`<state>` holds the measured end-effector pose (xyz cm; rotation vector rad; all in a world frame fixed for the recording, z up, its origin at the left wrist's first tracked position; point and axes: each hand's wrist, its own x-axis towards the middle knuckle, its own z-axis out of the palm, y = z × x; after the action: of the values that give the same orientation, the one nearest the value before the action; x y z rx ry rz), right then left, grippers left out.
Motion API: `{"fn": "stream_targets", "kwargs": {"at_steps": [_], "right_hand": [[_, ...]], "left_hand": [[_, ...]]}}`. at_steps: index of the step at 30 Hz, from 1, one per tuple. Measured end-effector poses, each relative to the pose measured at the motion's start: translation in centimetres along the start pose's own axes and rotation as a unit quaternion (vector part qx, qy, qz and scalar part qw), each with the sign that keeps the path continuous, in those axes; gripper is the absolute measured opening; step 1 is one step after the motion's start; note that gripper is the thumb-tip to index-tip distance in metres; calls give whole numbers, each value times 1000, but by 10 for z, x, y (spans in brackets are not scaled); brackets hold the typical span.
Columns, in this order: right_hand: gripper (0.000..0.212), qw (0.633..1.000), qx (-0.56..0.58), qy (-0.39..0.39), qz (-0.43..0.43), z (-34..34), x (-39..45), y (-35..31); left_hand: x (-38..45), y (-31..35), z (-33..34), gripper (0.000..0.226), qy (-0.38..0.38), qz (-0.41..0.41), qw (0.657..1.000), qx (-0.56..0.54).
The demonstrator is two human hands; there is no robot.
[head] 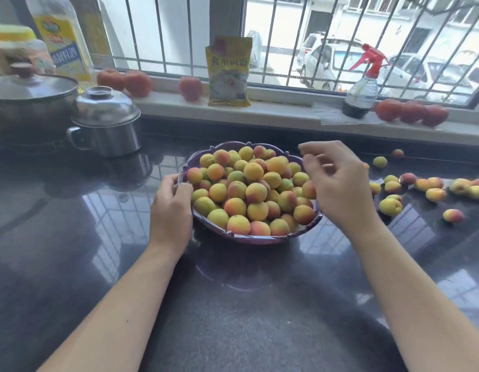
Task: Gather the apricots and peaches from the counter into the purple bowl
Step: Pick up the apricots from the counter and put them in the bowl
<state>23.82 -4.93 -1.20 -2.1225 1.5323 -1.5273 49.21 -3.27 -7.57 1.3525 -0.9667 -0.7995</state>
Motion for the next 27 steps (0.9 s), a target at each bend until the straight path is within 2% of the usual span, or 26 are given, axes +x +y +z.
{"fn": "stream_targets", "kwargs": {"at_steps": [2,3,5,9,12,16,19,22,25,27], "right_hand": [[21,991,-75,79,74,-7,6,38],[23,982,-133,82,110,-8,4,59],[29,958,-231,32,167,-5,-4,94],[45,918,-323,-55,225,7,-5,121],[52,896,-366,-119,222,13,9,126],[49,879,-377,-160,242,15,23,132],[42,878,-405,-125,220,16,21,130],[34,895,-401,-82,180,16,14,127],[33,920,-354,-55,161,13,10,126],[31,937,-307,-33,166,10,10,125]], "left_hand": [[-1,1,0,28,-2,0,1000,0],[-1,1,0,28,-3,0,1000,0],[-1,1,1,27,-5,1,1000,-1],[-1,2,1,28,-2,4,1000,-5],[-1,1,0,27,-3,4,1000,0],[0,-1,-1,16,3,11,1000,14],[-2,0,0,22,-3,5,1000,18],[-2,2,0,29,-9,-1,1000,13],[-2,1,0,14,-2,8,1000,15],[-2,1,0,15,-2,14,1000,21]]}}
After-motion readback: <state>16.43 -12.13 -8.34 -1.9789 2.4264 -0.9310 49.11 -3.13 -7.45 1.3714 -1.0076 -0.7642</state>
